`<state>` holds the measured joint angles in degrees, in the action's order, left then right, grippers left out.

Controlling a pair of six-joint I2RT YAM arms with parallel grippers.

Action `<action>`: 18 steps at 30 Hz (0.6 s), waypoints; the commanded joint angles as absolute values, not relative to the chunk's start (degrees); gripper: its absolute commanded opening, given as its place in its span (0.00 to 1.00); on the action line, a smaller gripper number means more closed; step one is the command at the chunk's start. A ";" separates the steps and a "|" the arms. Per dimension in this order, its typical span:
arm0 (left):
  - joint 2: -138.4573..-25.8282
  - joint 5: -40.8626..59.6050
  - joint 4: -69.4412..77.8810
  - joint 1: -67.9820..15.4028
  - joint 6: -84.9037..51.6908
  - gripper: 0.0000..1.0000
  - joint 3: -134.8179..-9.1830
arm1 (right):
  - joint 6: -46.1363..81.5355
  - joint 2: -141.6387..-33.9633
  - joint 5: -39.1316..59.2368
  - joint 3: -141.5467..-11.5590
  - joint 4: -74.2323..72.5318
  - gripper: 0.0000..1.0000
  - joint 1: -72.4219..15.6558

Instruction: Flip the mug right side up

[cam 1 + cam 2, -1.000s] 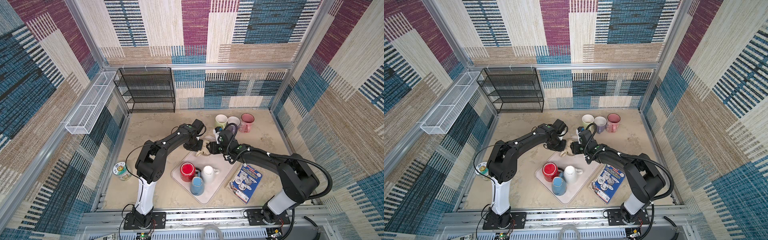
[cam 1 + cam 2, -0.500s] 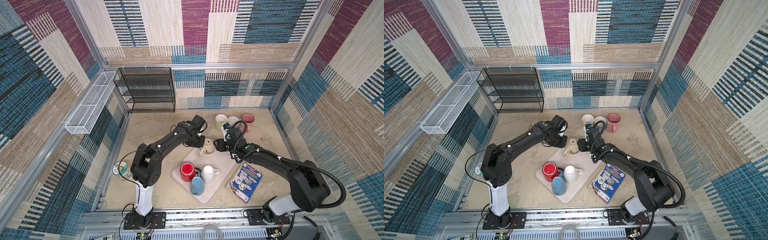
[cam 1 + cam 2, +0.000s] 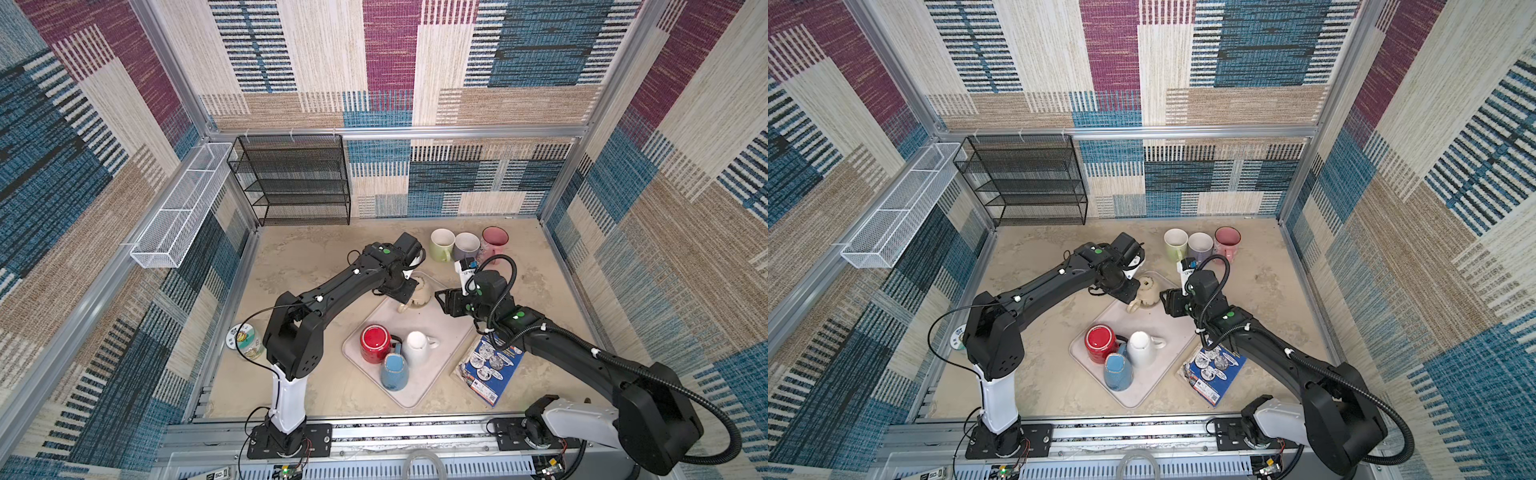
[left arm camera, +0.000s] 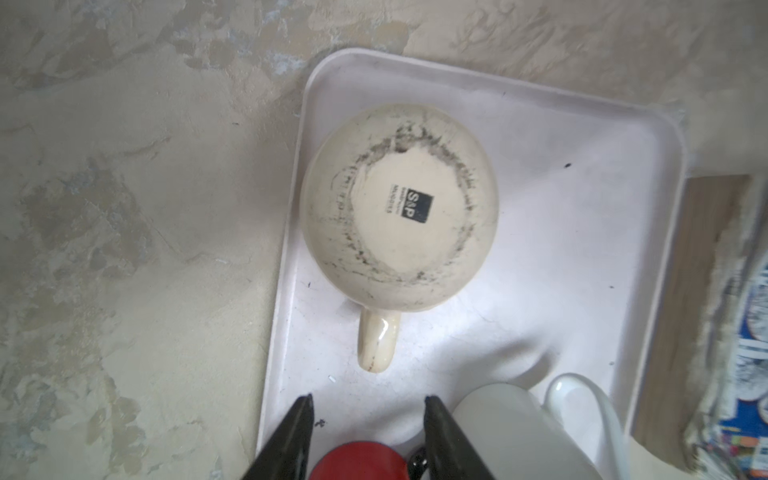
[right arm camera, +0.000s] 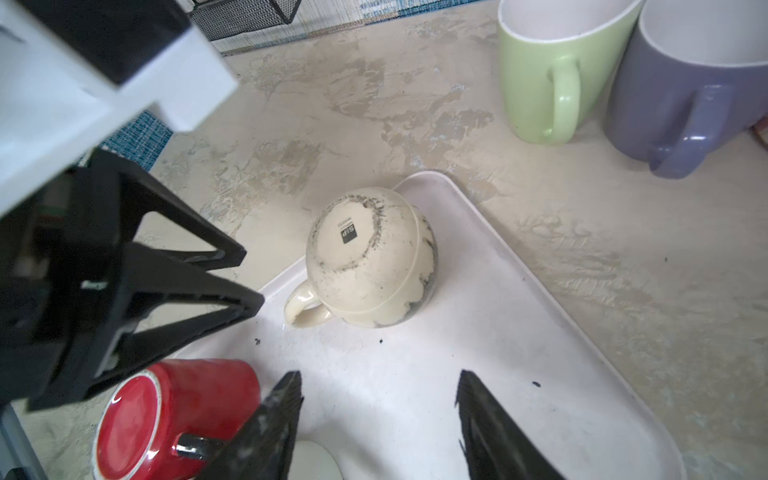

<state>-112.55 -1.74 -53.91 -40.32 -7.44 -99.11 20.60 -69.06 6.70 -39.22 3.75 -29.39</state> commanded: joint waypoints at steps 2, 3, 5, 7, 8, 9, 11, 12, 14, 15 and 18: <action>-115.13 -3.66 -56.06 -40.60 -5.36 0.47 -101.28 | 21.65 -66.58 8.42 -37.20 1.32 0.63 -29.36; -115.87 -3.49 -56.12 -40.67 -5.36 0.47 -101.77 | 21.62 -66.08 8.20 -36.88 1.47 0.63 -29.42; -117.13 -3.47 -56.11 -40.71 -5.36 0.45 -102.55 | 21.50 -65.44 7.83 -36.39 1.86 0.63 -29.36; -118.30 -3.18 -56.08 -40.84 -5.44 0.44 -103.28 | 21.39 -64.93 7.50 -35.88 2.01 0.63 -29.36; -118.74 -3.03 -56.11 -40.93 -5.45 0.44 -103.53 | 21.36 -64.70 7.47 -35.66 2.02 0.63 -29.29; -119.18 -2.91 -56.09 -41.00 -5.53 0.44 -103.86 | 21.36 -64.63 7.38 -35.50 2.02 0.63 -29.30; -119.94 -2.81 -56.07 -41.09 -5.71 0.44 -104.38 | 21.51 -64.58 7.23 -35.16 2.01 0.63 -29.27; -120.37 -2.81 -56.07 -41.18 -5.92 0.44 -104.51 | 21.46 -64.56 7.25 -35.07 1.89 0.63 -29.30; -121.19 -2.81 -56.12 -41.17 -6.26 0.43 -105.14 | 21.46 -64.67 7.21 -34.87 1.72 0.63 -29.27; -121.58 -2.89 -56.07 -41.27 -6.44 0.42 -105.29 | 21.45 -64.79 7.29 -34.89 1.64 0.63 -29.27; -122.83 -3.17 -56.25 -41.29 -6.93 0.38 -106.33 | 21.50 -65.25 7.45 -34.99 1.49 0.63 -29.27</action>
<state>-122.13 -2.81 -55.92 -41.36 -7.33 -105.38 20.91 -64.97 7.46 -34.96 3.75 -29.28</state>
